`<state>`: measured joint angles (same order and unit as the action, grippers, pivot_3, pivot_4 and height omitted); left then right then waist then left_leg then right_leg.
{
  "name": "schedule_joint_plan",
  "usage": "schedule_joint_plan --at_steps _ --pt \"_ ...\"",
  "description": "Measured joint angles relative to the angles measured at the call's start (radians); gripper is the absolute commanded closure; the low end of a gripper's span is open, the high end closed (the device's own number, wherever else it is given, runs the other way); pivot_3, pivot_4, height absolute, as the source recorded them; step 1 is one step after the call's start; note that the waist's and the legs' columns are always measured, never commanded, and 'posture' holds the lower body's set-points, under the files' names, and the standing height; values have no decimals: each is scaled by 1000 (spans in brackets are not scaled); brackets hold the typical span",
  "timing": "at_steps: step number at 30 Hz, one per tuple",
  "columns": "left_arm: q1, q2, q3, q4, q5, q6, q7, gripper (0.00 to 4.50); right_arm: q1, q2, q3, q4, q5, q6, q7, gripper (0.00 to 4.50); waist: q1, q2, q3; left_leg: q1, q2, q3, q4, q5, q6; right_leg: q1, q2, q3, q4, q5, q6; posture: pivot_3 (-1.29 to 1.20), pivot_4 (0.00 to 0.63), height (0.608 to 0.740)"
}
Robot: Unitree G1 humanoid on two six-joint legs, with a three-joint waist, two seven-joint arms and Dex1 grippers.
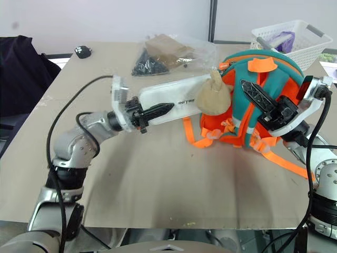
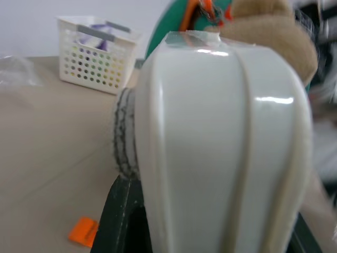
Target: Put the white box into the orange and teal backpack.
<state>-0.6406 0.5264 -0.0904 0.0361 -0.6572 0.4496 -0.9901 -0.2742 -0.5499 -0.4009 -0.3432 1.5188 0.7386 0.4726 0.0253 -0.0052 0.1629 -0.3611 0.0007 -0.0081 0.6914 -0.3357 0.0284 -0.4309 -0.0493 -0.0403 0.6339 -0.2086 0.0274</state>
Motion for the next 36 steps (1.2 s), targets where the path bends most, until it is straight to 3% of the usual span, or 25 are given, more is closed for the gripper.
schedule_joint_plan --at_steps 5,9,13,16,18,23,26,32,36 --pt "-238 -116 -121 273 218 -175 -58 3578 12 16 7 -10 -22 -7 -1 4456 12 -1 0 -2 -3 0 6 -2 3 1 0 -1 0 0 0 0 150 725" --pt "-402 -297 -144 517 300 -226 -95 3578 21 36 17 -31 -46 -23 -4 4456 14 -1 0 -5 -4 0 9 -4 6 1 -1 -2 -1 0 1 0 150 725" --pt "-473 -500 -143 695 348 -282 -35 1546 23 72 31 -35 -71 -48 -3 4500 12 -1 0 -8 -5 0 11 -5 9 1 -1 -1 -5 4 7 0 150 725" --pt "-487 -530 -105 735 361 -289 -1 210 32 91 31 -42 -94 -71 -4 4500 -9 -1 0 -7 -5 0 11 -5 9 0 -2 2 -5 4 8 0 150 725" --pt "-487 -541 -74 734 360 -279 27 93 38 99 31 -50 -97 -80 -8 4500 -14 -1 0 -7 -2 0 11 -5 9 -1 -2 2 -5 4 8 0 150 725" --pt "-411 -541 76 572 242 -127 129 93 77 104 33 -79 -102 -89 -14 4500 -16 0 0 -7 1 0 11 -5 9 -2 -1 4 -2 4 8 0 150 725" --pt "-277 -487 144 312 147 14 190 93 93 102 35 -81 -102 -88 -15 4500 -20 0 0 -5 1 0 11 -5 9 -2 -2 8 0 4 8 0 150 725" --pt "-64 -435 182 -10 57 218 331 93 96 97 36 -81 -106 -88 -15 4500 -8 0 0 -4 0 0 14 -5 8 -1 -3 9 4 4 8 0 150 725" --pt "-39 -431 221 -119 -19 292 393 93 96 97 41 -80 -107 -88 -13 4500 -11 0 0 -3 0 1 14 -5 8 -1 -3 10 5 4 8 0 150 725"
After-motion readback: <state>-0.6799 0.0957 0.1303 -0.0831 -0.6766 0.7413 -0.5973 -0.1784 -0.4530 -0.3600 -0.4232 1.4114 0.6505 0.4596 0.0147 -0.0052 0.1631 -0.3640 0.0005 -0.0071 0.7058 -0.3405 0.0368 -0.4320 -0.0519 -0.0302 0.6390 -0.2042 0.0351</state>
